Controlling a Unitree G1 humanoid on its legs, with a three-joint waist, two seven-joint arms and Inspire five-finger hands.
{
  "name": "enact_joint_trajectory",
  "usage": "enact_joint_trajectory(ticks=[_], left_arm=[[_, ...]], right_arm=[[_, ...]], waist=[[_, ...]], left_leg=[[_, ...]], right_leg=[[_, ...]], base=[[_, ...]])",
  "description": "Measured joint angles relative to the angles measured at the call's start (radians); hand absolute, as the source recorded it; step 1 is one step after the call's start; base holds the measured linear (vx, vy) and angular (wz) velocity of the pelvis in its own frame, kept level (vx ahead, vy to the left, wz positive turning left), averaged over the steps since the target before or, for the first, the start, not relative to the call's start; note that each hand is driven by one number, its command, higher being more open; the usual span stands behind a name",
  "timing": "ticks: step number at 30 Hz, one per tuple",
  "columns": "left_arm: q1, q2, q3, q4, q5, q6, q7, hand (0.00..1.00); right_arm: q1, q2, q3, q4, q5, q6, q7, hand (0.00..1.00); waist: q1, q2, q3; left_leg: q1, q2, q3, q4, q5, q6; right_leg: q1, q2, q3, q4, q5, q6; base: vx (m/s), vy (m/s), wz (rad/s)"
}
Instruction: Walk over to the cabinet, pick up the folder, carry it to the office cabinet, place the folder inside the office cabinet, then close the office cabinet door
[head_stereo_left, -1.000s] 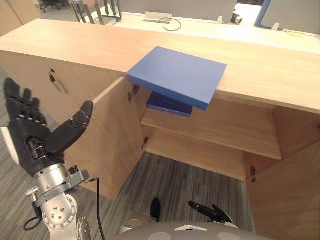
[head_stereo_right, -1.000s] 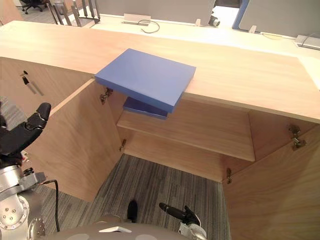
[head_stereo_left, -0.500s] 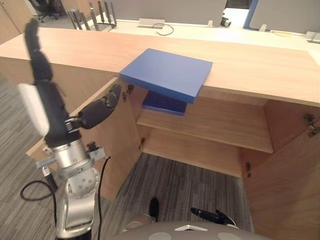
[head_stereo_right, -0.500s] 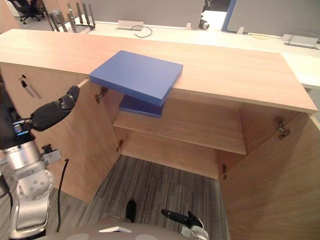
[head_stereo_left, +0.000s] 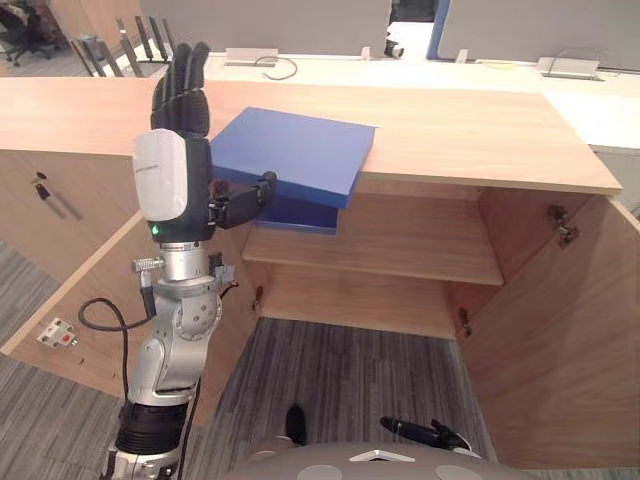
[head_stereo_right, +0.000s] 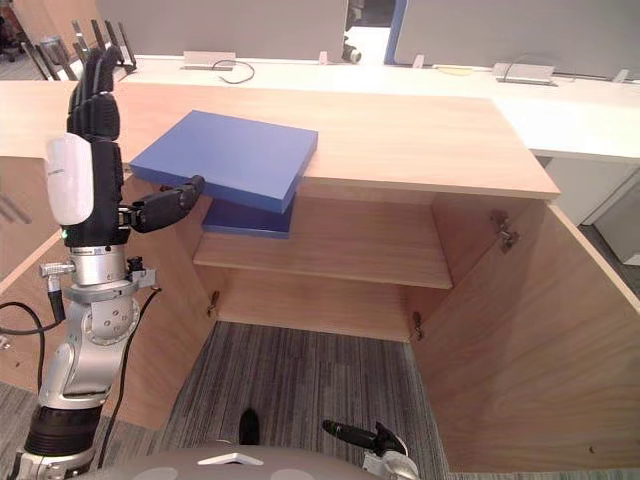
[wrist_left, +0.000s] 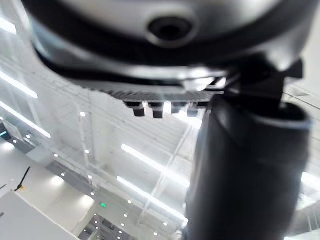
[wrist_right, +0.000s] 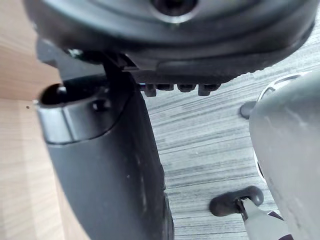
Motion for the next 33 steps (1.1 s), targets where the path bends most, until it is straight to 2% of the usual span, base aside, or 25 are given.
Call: enact_joint_trajectory(ticks=[3, 8, 12, 18, 23, 27, 33], left_arm=[[-0.025, 0.042, -0.002, 0.066, 0.03, -0.005, -0.016, 1.0], [-0.049, 0.1, -0.003, 0.169, 0.029, -0.002, -0.05, 1.0], [-0.067, 0.195, -0.051, 0.211, 0.043, -0.008, -0.085, 1.0], [-0.131, 0.292, -0.124, 0.263, 0.066, -0.041, -0.137, 1.0], [-0.14, 0.335, -0.139, 0.277, 0.066, -0.072, -0.154, 1.0], [-0.201, 0.359, -0.168, 0.316, 0.068, -0.075, -0.158, 1.0], [-0.257, 0.408, -0.199, 0.338, 0.068, -0.077, -0.165, 1.0]], right_arm=[[-0.004, 0.0, -0.004, -0.003, -0.001, 0.001, 0.001, 1.0], [-0.003, 0.001, -0.007, -0.006, -0.013, 0.003, 0.003, 1.0], [-0.001, 0.003, -0.007, -0.008, -0.036, 0.004, 0.007, 1.0], [-0.002, 0.003, -0.016, -0.008, -0.036, 0.005, 0.015, 1.0], [-0.006, 0.001, -0.026, -0.008, -0.036, 0.004, 0.023, 1.0], [-0.001, -0.001, -0.045, -0.008, -0.036, 0.004, 0.022, 1.0], [-0.003, 0.002, -0.046, -0.008, -0.037, 0.005, 0.023, 1.0]], waist=[[-0.016, 0.001, -0.002], [-0.02, -0.005, 0.0], [-0.017, -0.026, 0.008], [-0.023, -0.028, 0.008], [-0.045, -0.021, 0.013], [-0.047, -0.015, 0.018], [-0.047, -0.032, 0.029]], left_leg=[[0.002, 0.0, -0.002, 0.0, -0.01, -0.007], [0.007, -0.005, -0.002, 0.0, -0.017, -0.009], [0.023, -0.015, -0.004, 0.0, -0.024, -0.01], [0.027, -0.021, -0.006, 0.003, -0.023, -0.009], [0.042, -0.019, -0.024, -0.001, -0.027, -0.014], [0.046, -0.017, -0.027, -0.001, -0.034, -0.022], [0.045, -0.022, -0.027, -0.001, -0.039, -0.021]], right_leg=[[0.001, -0.001, -0.002, -0.002, -0.004, -0.007], [0.012, -0.004, -0.005, -0.015, -0.004, -0.006], [0.035, -0.01, -0.012, -0.029, -0.001, -0.001], [0.04, -0.016, -0.009, -0.036, -0.001, -0.001], [0.051, -0.016, -0.002, -0.037, -0.001, -0.001], [0.05, -0.019, 0.002, -0.038, -0.001, 0.0], [0.05, -0.024, 0.005, -0.042, -0.001, 0.0]], base=[[-0.04, -0.008, -0.01], [0.0, -0.009, 0.0], [0.03, -0.053, 0.02], [0.03, -0.064, -0.05], [-0.03, -0.051, -0.08], [-0.06, -0.028, -0.03], [-0.02, -0.021, -0.01]])
